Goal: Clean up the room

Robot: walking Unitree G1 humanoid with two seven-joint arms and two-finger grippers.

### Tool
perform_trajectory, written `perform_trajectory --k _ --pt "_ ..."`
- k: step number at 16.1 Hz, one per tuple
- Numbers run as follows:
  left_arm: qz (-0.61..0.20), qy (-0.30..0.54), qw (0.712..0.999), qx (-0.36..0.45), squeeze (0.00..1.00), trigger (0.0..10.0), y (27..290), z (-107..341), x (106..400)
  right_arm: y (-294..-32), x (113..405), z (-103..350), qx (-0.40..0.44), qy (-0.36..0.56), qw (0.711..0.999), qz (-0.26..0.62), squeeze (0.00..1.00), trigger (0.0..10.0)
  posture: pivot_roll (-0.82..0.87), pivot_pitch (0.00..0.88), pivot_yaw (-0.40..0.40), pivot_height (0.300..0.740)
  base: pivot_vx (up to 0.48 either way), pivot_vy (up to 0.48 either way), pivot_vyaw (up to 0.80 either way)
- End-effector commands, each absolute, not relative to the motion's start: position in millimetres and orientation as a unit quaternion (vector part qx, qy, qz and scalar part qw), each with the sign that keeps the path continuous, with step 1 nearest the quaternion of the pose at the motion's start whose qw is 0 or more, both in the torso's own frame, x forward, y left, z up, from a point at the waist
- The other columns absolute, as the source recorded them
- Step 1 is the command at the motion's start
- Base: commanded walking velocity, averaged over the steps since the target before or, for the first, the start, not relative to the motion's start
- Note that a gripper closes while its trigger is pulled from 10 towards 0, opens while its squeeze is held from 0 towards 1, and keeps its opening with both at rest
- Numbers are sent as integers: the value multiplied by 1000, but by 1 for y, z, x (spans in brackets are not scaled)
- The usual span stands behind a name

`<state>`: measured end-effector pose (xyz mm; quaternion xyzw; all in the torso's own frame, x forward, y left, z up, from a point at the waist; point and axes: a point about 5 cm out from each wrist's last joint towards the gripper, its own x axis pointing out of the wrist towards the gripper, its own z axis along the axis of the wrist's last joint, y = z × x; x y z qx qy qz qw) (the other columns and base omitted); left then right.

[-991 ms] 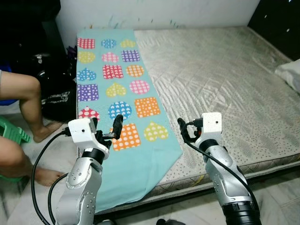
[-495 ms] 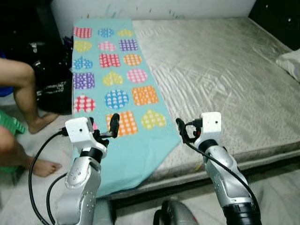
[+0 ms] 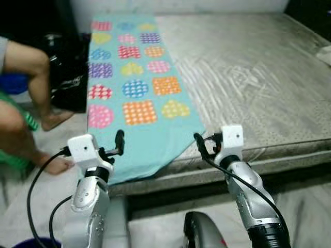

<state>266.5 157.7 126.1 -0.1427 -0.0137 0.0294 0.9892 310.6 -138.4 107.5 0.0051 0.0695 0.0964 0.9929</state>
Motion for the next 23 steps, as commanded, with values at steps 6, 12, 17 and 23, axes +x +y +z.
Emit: perform_trajectory --k 6,12,17,23 --pt "26 -25 989 -145 0 10000 155 132 268 -138 313 115 -4 55 992 112 0 10000 -13 176 -83 607 0 0 533" --pt "26 -25 989 -145 0 10000 155 132 268 -138 313 115 -4 55 992 112 0 10000 -13 176 -83 607 0 0 800" --pt "26 -25 989 -145 0 10000 155 132 268 -138 313 115 -4 55 992 112 0 10000 -13 176 -83 607 0 0 800" --pt "11 -19 986 -166 0 10000 150 133 270 -136 312 109 21 72 992 100 0 10000 -14 187 -76 607 0 0 400"
